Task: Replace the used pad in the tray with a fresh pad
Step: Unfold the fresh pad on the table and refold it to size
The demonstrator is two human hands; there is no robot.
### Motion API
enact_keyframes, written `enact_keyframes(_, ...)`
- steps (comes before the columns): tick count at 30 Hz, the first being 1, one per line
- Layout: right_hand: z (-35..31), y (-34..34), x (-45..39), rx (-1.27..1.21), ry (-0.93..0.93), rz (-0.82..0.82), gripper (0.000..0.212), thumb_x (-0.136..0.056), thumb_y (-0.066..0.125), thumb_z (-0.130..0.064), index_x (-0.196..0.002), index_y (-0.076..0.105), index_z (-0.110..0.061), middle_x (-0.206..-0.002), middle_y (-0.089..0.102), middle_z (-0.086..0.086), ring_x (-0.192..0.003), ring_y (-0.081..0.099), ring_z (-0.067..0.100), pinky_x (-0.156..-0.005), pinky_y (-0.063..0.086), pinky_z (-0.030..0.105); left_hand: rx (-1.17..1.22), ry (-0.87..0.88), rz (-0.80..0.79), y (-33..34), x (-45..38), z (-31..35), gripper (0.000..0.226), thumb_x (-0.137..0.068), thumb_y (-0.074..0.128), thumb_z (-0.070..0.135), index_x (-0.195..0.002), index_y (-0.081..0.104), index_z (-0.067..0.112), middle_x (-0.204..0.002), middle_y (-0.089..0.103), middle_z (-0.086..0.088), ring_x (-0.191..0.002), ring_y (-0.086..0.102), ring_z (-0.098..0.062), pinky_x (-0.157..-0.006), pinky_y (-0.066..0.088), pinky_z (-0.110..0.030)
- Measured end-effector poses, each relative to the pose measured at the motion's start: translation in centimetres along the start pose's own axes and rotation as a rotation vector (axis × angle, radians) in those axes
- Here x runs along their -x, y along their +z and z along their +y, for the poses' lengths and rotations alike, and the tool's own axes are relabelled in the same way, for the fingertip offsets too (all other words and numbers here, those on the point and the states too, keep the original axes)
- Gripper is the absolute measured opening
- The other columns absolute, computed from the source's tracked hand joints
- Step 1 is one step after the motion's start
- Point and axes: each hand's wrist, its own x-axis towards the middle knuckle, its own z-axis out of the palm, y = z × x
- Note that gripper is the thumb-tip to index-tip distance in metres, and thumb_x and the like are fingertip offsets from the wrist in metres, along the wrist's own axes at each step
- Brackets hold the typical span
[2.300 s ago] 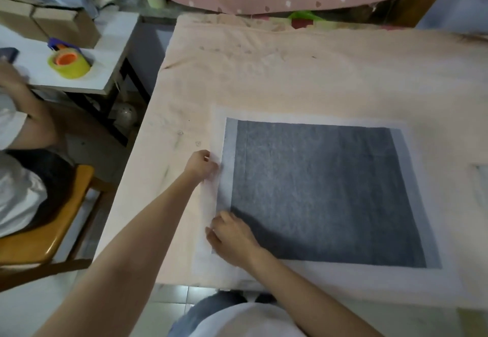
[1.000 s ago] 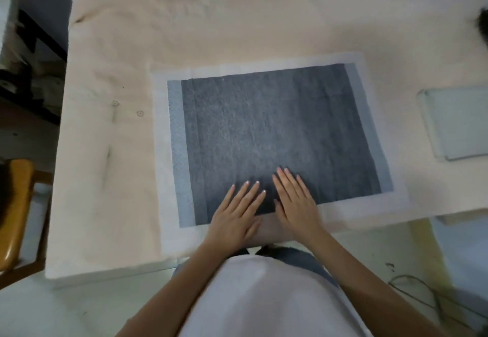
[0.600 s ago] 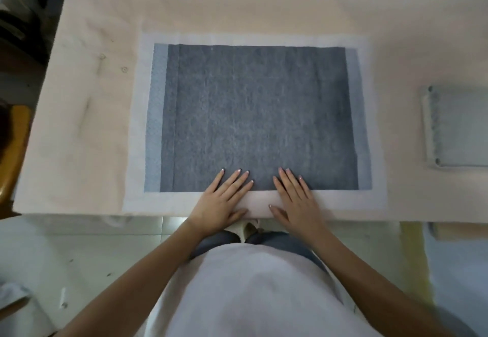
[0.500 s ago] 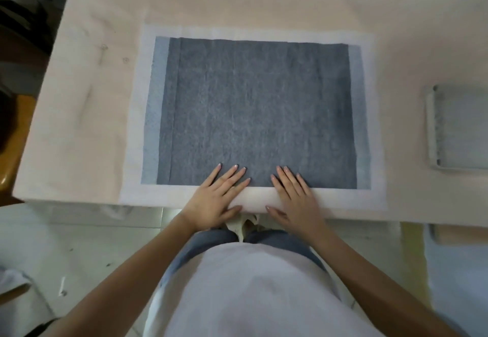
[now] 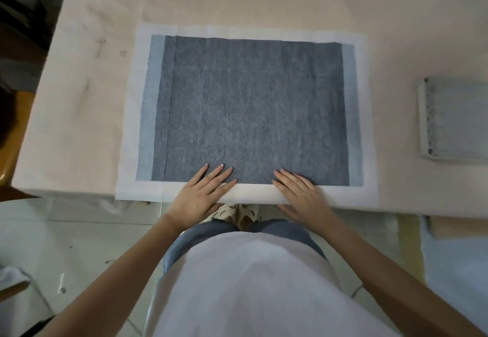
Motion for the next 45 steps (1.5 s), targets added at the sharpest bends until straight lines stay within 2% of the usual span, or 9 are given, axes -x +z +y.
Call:
enact_keyframes(5,-0.7,-0.1,0.9,-0.062,0.113,0.155,0.041,-0.087,0.045,-0.033,-0.115,0.066,-0.011,-0.129,0.061,0.007,-0.120,0.053,0.020,-0.098,0.033,0.031,-0.014,-0.093,0.034,0.4,1.2,1.0,0.055,-0.095,0.040,0.030,-0.147,0.029,0.019,-0.153,0.032,-0.004,-0.142,0.028,-0.024,-0.116,0.018,-0.046)
enact_keyframes(15,-0.8,0.0,1.2,-0.051,0.151,0.338,0.028,-0.082,0.048,-0.016,-0.097,0.072,-0.010,-0.116,0.068,0.007,-0.106,0.064,0.024,-0.086,0.040,0.030,0.071,-0.138,0.117,0.2,1.2,1.6,0.061,-0.084,0.059,0.005,-0.141,0.042,0.016,-0.148,0.042,-0.004,-0.138,0.036,-0.025,-0.114,0.023,-0.046)
enact_keyframes(21,-1.2,0.0,1.9,0.000,0.225,0.410,0.028,-0.083,0.047,-0.013,-0.090,0.073,-0.008,-0.100,0.072,0.007,-0.088,0.069,0.024,-0.078,0.043,0.030,0.054,-0.094,0.155,-0.9,1.7,1.4,0.051,-0.088,0.039,0.005,-0.136,0.052,0.012,-0.142,0.049,-0.005,-0.133,0.044,-0.025,-0.110,0.029,-0.045)
enact_keyframes(26,-1.1,-2.0,2.3,-0.011,0.321,0.528,0.027,-0.082,0.047,-0.011,-0.089,0.073,-0.006,-0.081,0.071,0.006,-0.068,0.067,0.026,-0.069,0.048,0.033,-0.014,-0.152,0.313,-3.2,1.1,1.4,0.033,-0.085,0.049,0.009,-0.111,0.069,0.012,-0.107,0.069,-0.003,-0.096,0.067,-0.025,-0.091,0.040,-0.033)
enact_keyframes(28,-1.0,-3.4,1.6,0.018,0.381,0.551,0.028,-0.082,0.045,-0.012,-0.088,0.072,-0.008,-0.077,0.070,0.004,-0.066,0.065,0.025,-0.070,0.042,0.033,-0.054,-0.185,0.377,-4.9,0.3,1.0,0.024,-0.081,0.058,0.007,-0.103,0.066,0.012,-0.087,0.066,-0.002,-0.076,0.063,-0.026,-0.081,0.037,-0.031)
enact_keyframes(32,0.3,-6.7,-1.5,0.026,0.473,0.604,0.028,-0.076,0.045,-0.014,-0.084,0.071,-0.010,-0.069,0.067,0.003,-0.062,0.060,0.026,-0.069,0.036,0.034,-0.161,-0.251,0.432,-8.4,-3.2,-1.4,0.009,-0.082,0.064,0.011,-0.090,0.068,0.014,-0.065,0.057,-0.002,-0.060,0.057,-0.025,-0.072,0.035,-0.033)
enact_keyframes(36,3.4,-8.4,-5.5,0.036,0.450,0.570,0.024,-0.074,0.045,-0.019,-0.075,0.068,-0.011,-0.064,0.063,0.003,-0.060,0.056,0.027,-0.067,0.033,0.035,-0.264,-0.311,0.399,-10.1,-7.8,-5.4,0.026,-0.091,0.055,0.026,-0.068,0.063,0.015,-0.056,0.055,-0.002,-0.052,0.054,-0.025,-0.068,0.034,-0.035)
enact_keyframes(42,8.0,-7.7,-11.3,0.114,0.407,0.451,0.024,-0.076,0.042,-0.019,-0.065,0.063,-0.012,-0.058,0.058,0.004,-0.057,0.054,0.028,-0.066,0.027,0.033,-0.299,-0.324,0.249,-9.4,-12.5,-10.0,0.035,-0.082,0.050,0.032,-0.054,0.061,0.013,-0.051,0.054,-0.003,-0.046,0.052,-0.024,-0.067,0.043,-0.029)
enact_keyframes(45,8.9,-6.5,-13.0,0.126,0.425,0.356,0.030,-0.076,0.038,-0.022,-0.064,0.064,-0.013,-0.059,0.058,0.004,-0.058,0.055,0.028,-0.063,0.038,0.031,-0.289,-0.338,0.219,-8.0,-13.3,-11.1,0.035,-0.080,0.048,0.032,-0.058,0.065,0.011,-0.059,0.056,-0.006,-0.052,0.055,-0.025,-0.069,0.030,-0.033)
